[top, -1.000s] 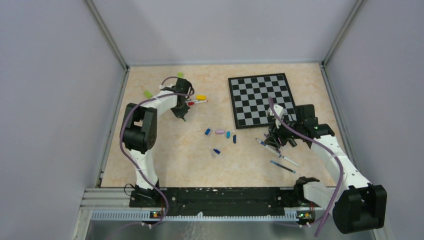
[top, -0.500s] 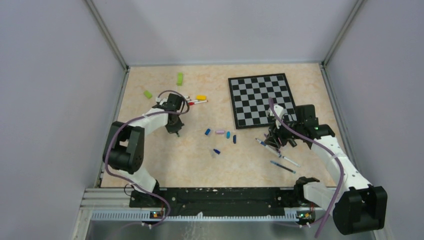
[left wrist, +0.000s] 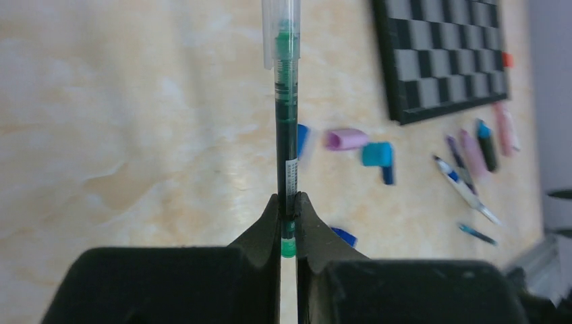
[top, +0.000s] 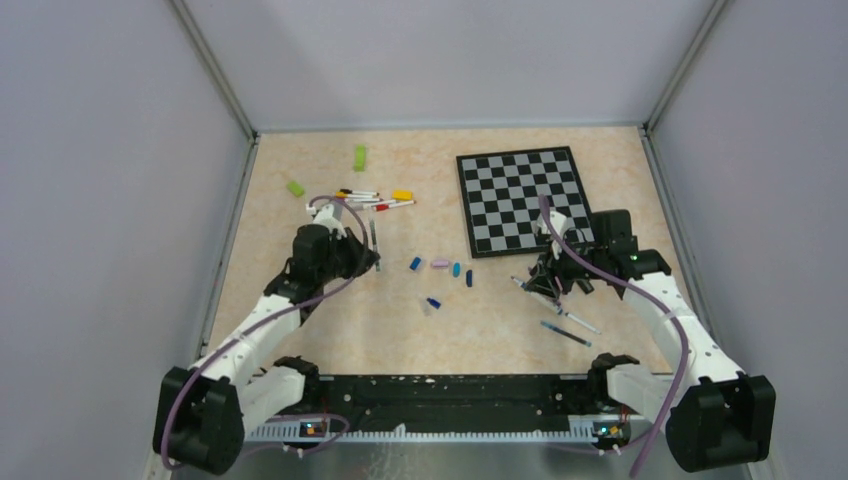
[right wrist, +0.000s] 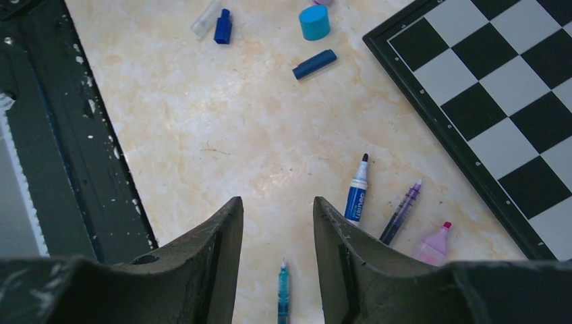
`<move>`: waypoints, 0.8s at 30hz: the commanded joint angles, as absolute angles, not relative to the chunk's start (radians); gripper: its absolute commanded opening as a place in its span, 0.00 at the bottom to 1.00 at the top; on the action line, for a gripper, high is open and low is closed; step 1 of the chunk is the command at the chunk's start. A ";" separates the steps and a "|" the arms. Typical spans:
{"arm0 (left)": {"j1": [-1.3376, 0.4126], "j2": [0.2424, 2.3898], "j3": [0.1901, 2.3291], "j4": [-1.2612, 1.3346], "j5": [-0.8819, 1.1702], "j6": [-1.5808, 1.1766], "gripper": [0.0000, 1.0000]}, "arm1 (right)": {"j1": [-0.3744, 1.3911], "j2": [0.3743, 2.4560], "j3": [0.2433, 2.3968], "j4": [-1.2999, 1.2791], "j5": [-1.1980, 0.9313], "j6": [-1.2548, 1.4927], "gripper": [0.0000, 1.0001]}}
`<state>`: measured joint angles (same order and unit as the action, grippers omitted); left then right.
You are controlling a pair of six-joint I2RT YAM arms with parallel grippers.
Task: Open the pen caps
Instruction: Pick up the pen from the center of the board.
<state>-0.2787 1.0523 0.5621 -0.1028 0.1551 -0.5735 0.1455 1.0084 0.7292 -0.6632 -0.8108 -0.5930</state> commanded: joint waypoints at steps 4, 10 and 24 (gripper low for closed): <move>-0.366 0.899 0.257 0.597 0.539 -0.715 0.00 | 0.141 0.971 0.738 -0.651 -1.000 -0.616 0.42; -0.655 0.924 0.214 0.860 0.329 -0.693 0.00 | 0.141 0.946 0.698 -0.529 -1.197 -0.561 0.43; -0.987 1.363 0.344 1.290 0.018 -0.692 0.00 | 0.143 1.002 0.557 0.281 -1.254 0.363 0.59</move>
